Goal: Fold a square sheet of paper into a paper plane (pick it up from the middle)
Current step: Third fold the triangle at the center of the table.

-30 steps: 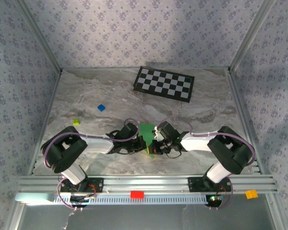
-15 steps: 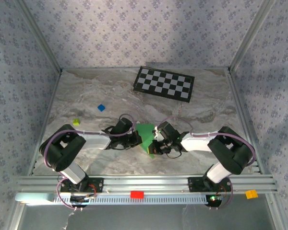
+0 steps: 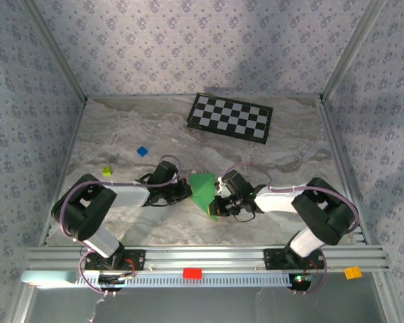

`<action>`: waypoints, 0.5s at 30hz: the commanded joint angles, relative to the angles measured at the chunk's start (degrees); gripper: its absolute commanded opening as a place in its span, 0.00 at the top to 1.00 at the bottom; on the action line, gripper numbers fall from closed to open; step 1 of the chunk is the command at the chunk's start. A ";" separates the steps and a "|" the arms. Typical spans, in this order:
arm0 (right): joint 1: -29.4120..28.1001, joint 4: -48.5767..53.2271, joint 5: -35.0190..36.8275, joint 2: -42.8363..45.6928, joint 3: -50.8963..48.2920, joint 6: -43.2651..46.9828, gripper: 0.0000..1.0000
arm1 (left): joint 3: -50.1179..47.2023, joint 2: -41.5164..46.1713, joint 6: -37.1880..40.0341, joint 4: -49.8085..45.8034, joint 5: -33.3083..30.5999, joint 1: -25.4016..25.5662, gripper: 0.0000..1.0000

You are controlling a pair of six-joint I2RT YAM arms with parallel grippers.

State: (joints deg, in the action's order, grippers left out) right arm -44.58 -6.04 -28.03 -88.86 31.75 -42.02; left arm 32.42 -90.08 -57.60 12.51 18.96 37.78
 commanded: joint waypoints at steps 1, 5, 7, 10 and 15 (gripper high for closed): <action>0.91 8.50 2.99 -1.23 -1.96 1.65 1.00 | -0.35 4.59 1.09 -1.99 -2.42 -0.77 0.97; 1.15 8.71 2.90 -1.24 -1.61 1.80 1.00 | -0.34 9.24 -0.31 -1.79 -2.54 0.29 0.92; 1.16 8.73 2.89 -1.32 -1.56 1.78 1.00 | -0.26 10.69 -0.15 -2.23 -3.13 1.65 0.91; 1.20 8.76 3.08 -1.41 -1.58 1.72 1.00 | -0.26 10.52 -0.11 -1.79 -2.51 3.97 0.91; 1.22 8.57 3.25 -1.65 -1.62 1.49 1.00 | -0.34 5.71 -1.73 2.64 -1.58 8.76 0.94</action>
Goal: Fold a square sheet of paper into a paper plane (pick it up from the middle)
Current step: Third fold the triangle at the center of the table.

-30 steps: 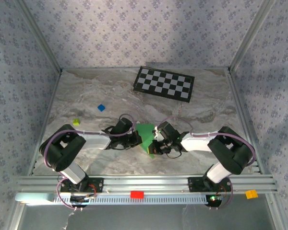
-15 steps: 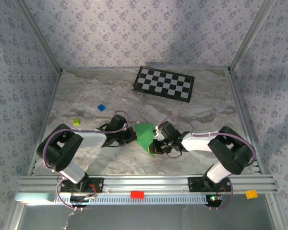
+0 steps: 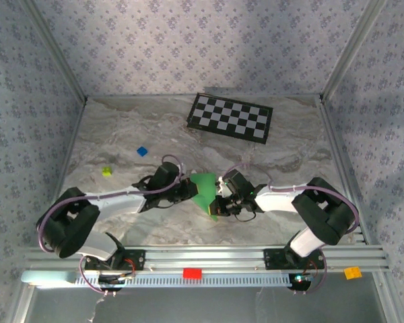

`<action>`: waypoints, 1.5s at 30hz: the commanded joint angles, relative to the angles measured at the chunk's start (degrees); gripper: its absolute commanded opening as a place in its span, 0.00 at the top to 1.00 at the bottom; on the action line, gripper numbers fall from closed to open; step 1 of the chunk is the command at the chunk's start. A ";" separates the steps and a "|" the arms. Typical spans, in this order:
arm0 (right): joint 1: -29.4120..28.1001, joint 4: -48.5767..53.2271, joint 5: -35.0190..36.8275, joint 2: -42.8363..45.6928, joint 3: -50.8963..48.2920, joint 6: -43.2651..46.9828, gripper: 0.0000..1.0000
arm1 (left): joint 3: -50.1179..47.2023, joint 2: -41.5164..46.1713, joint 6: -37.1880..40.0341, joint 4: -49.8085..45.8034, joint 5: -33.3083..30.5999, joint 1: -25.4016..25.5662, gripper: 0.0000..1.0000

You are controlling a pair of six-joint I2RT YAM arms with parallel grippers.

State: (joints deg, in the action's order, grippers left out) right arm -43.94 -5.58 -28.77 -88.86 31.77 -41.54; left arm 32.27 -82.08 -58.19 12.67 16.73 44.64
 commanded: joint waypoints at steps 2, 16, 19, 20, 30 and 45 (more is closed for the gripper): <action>0.56 8.13 4.08 -1.68 -1.55 0.96 1.00 | -0.19 -4.86 -1.95 4.50 0.51 3.28 0.95; 0.56 8.28 4.28 -2.09 -1.80 0.98 1.00 | -4.05 -10.05 1.32 5.58 -1.30 -1.36 0.98; 0.59 8.19 4.08 -2.11 -1.93 0.99 1.00 | -4.28 -9.48 2.96 4.62 -0.52 -3.99 0.98; 0.57 8.27 4.05 -2.11 -1.89 0.98 1.00 | -4.32 -9.27 3.45 4.36 -0.39 -4.70 0.98; 0.53 8.13 3.64 -2.11 -1.67 1.25 1.00 | -3.72 -5.08 3.72 2.94 1.63 -7.65 0.97; 0.60 8.25 3.82 -2.24 -1.16 1.18 1.00 | -0.30 -6.87 3.27 5.48 3.11 -1.36 0.95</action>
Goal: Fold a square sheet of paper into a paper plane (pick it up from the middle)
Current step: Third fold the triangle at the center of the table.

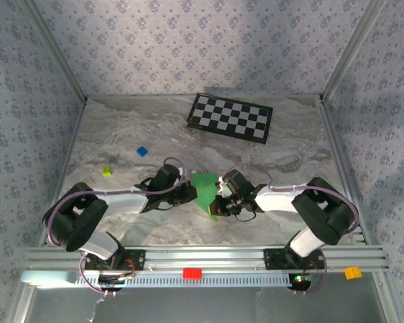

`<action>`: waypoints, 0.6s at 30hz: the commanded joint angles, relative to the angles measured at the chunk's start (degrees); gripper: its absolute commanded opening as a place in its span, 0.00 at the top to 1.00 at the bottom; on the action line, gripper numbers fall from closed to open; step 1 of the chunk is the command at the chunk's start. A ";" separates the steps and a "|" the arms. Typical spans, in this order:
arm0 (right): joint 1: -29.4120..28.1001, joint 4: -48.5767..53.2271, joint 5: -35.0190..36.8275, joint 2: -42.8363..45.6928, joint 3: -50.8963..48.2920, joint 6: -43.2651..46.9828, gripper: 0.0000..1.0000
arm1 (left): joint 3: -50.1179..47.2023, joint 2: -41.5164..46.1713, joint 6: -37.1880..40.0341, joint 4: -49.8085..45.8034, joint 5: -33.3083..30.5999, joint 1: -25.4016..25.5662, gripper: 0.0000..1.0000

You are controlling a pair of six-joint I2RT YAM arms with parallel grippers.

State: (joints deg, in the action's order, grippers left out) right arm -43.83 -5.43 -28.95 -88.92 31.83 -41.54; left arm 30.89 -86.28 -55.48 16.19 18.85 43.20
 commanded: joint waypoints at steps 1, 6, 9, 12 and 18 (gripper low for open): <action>0.46 8.17 4.01 -2.04 -1.12 1.15 1.00 | 1.29 -3.92 0.47 2.48 1.58 0.13 0.95; 0.55 9.25 3.70 -1.31 0.14 1.82 1.00 | 2.24 -7.84 0.27 -1.05 -0.72 0.09 0.99; 0.30 10.61 3.70 1.06 2.11 1.90 0.99 | 1.92 -9.58 0.24 -2.53 -1.25 0.10 1.00; -0.34 10.55 3.16 2.90 4.44 2.07 0.98 | 1.12 -10.22 -0.24 -2.54 -1.36 0.05 1.00; -1.64 8.21 -0.09 -2.31 9.97 2.55 0.96 | 1.57 -10.05 0.15 -3.78 -1.71 0.08 1.00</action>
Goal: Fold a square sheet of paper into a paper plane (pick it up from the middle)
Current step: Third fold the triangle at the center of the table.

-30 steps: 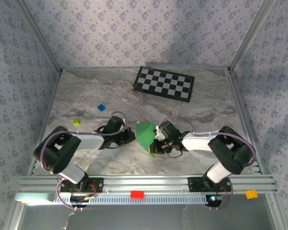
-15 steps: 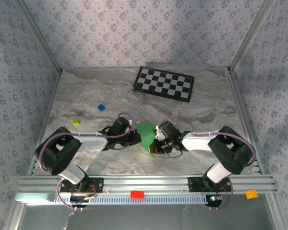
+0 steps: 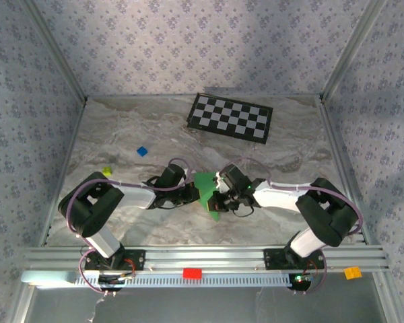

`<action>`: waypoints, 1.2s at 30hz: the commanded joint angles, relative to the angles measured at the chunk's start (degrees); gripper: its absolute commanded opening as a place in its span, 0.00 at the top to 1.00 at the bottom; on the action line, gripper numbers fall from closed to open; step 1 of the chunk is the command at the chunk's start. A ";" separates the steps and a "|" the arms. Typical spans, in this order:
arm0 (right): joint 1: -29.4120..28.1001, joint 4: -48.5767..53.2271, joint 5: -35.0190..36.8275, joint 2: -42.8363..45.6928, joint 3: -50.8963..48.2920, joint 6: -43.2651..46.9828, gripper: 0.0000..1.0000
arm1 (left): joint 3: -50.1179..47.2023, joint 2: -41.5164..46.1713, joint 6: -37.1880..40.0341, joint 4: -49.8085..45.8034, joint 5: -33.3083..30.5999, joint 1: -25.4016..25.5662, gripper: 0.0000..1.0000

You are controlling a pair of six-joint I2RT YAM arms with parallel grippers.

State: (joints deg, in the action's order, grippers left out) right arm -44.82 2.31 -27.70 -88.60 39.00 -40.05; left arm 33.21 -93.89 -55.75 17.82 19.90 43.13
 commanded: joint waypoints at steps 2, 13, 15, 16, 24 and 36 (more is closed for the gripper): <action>-1.05 0.12 -0.98 -5.08 4.16 1.08 0.95 | -0.39 -2.29 0.64 -5.87 -2.76 0.16 1.00; -0.53 -1.12 -0.41 -5.23 -0.77 0.38 0.92 | -0.08 -2.31 1.17 -7.57 -3.46 0.01 1.00; -0.42 -1.42 -0.60 -3.45 -1.96 0.50 0.91 | -0.16 -2.44 1.17 -7.61 -3.48 -0.16 1.00; -0.34 -1.36 -0.67 -2.82 -2.61 0.37 0.90 | -0.16 -2.44 1.17 -7.65 -3.48 -0.29 1.00; -0.05 -2.42 -2.44 3.21 -9.27 0.10 0.89 | -0.16 -2.43 1.08 -7.83 -3.40 -0.54 1.00; 1.42 3.82 0.38 14.32 -13.92 1.49 0.89 | -1.59 -1.71 -1.68 -6.00 -3.62 -0.57 1.00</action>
State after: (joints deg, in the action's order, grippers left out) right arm -44.23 1.85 -29.15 -77.54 25.26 -39.40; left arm 33.82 -93.91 -56.21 16.60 19.81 42.87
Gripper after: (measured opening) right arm 0.111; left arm 0.043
